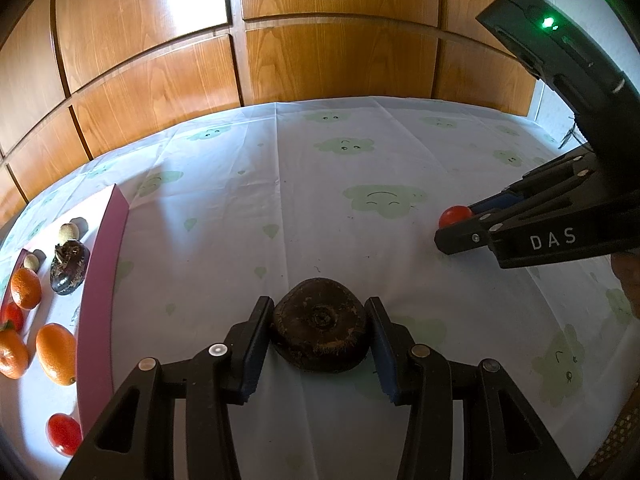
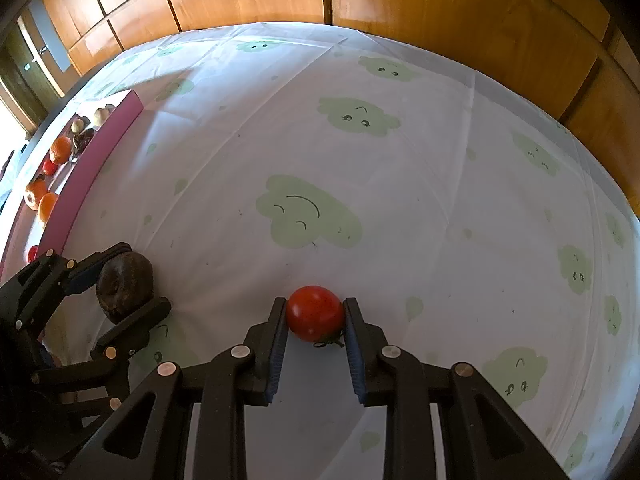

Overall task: Organize fruits
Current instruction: 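Carry the dark brown fruit into the tray and open the left gripper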

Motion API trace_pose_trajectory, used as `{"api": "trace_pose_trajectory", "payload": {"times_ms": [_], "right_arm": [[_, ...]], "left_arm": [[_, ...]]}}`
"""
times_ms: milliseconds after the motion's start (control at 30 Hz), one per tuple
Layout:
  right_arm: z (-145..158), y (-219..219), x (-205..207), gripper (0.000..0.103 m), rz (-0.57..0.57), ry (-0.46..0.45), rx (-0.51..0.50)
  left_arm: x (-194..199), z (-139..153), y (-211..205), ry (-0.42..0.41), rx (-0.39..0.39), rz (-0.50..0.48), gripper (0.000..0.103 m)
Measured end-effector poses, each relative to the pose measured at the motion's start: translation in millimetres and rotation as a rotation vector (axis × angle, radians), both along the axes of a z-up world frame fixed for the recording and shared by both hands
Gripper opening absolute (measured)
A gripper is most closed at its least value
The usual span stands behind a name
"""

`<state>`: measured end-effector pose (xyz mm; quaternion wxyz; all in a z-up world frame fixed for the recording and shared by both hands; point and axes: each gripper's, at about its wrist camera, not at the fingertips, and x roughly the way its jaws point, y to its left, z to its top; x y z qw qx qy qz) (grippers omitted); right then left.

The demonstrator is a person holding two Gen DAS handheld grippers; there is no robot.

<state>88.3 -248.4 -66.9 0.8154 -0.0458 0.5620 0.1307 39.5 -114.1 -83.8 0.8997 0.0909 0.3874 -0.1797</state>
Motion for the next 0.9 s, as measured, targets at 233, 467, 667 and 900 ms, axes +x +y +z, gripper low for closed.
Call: {"api": "trace_pose_trajectory", "payload": {"times_ms": [233,467,667,900], "right_arm": [[0.4,2.2,-0.5,0.027,0.006,-0.008,-0.012],[-0.1,2.5,-0.9,0.027,0.001,-0.007,-0.009],[-0.8,0.3,0.2,0.028,-0.004,-0.007,0.005],[0.3,2.3,-1.5,0.028,-0.002,-0.019,-0.012]], "left_arm": [[1.2,2.3,0.6,0.023,0.0,0.012,0.047],[-0.2,4.6,1.2,0.046,0.007,0.011,0.046],[-2.4,9.1,2.4,0.086,-0.014,0.001,0.046],[-9.7,10.8,0.4,0.101,-0.019,-0.018,0.046]]}}
